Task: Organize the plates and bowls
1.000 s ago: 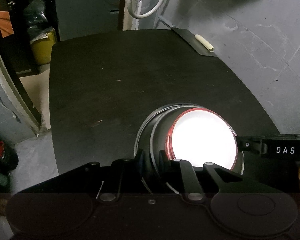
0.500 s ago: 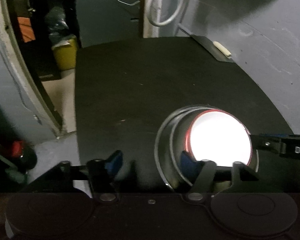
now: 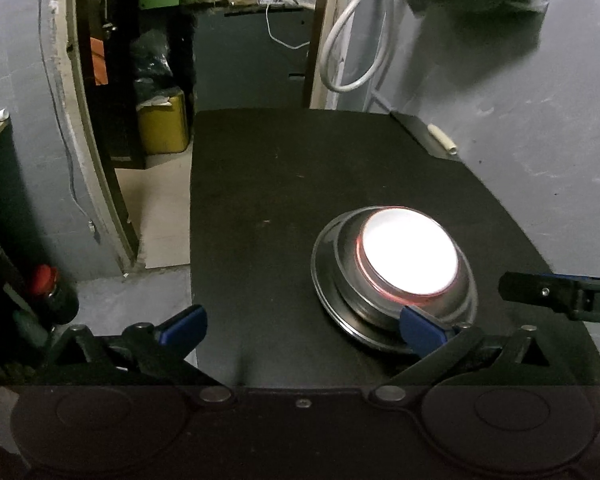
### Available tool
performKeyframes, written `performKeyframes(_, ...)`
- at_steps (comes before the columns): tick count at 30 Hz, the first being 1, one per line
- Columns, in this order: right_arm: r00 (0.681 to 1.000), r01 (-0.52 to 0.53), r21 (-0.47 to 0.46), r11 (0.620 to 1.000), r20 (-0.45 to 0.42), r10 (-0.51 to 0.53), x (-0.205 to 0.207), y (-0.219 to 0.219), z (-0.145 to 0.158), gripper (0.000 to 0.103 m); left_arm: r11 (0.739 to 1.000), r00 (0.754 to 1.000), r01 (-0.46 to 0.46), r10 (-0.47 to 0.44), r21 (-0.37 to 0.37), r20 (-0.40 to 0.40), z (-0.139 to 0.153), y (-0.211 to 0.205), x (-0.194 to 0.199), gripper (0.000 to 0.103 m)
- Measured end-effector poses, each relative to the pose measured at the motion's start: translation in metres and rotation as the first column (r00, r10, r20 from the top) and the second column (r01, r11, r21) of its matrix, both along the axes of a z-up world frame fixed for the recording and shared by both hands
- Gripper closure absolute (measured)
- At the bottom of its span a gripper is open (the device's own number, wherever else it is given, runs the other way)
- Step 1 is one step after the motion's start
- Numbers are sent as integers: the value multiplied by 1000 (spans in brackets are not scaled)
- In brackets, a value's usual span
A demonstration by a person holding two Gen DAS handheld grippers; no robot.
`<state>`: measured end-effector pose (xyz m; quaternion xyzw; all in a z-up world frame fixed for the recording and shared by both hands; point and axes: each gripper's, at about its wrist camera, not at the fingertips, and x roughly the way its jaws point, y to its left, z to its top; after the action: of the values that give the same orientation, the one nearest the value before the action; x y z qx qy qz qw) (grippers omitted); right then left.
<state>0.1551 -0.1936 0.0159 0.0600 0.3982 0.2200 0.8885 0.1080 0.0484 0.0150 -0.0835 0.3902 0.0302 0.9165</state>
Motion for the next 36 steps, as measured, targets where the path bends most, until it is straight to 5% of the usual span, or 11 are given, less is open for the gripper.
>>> performKeyframes(9, 994, 76, -21, 997, 83, -74, -55, -4, 18, 0, 999, 998, 39, -38, -11, 53, 5, 0, -41, 1)
performKeyframes(20, 973, 209, -68, 976, 111, -201, -120, 10, 15, 0, 998, 990, 63, -61, -17, 127, 18, 28, -101, 1)
performKeyframes(36, 960, 269, -120, 956, 113, -256, -171, 14, 11, 0, 992, 985, 123, -122, -5, 124, 10, 28, -139, 1)
